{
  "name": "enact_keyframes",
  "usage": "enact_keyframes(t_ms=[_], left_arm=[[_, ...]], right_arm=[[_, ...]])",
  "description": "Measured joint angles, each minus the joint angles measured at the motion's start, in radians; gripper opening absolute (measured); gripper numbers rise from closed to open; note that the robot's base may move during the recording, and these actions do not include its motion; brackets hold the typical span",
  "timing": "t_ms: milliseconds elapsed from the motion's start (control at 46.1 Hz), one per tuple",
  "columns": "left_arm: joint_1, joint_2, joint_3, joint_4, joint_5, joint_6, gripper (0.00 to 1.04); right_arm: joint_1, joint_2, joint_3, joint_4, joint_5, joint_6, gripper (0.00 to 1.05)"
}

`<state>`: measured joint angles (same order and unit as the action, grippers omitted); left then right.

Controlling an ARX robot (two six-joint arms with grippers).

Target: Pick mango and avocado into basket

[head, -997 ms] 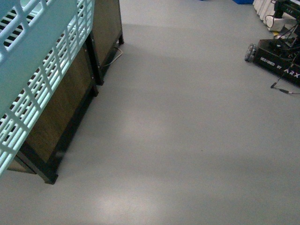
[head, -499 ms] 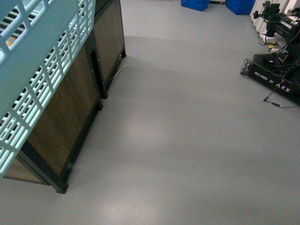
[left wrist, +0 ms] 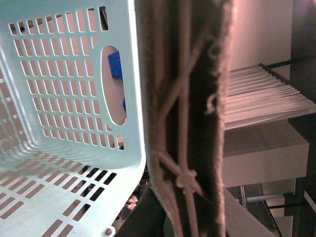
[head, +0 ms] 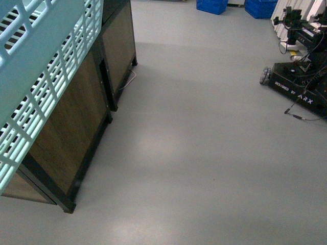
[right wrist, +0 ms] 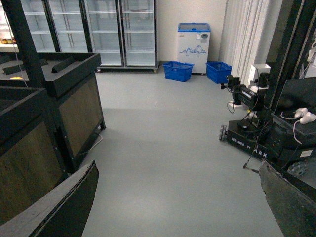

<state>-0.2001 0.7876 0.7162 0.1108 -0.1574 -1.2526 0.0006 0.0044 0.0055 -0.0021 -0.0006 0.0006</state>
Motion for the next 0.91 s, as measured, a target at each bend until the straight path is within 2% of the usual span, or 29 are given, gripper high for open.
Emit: enact_keyframes(t_ms=[911], left_arm=[[-0.003, 0.001, -0.002, 0.000, 0.002, -0.004, 0.09]], right_arm=[[0.000, 0.000, 0.000, 0.000, 0.002, 0.000, 0.97]])
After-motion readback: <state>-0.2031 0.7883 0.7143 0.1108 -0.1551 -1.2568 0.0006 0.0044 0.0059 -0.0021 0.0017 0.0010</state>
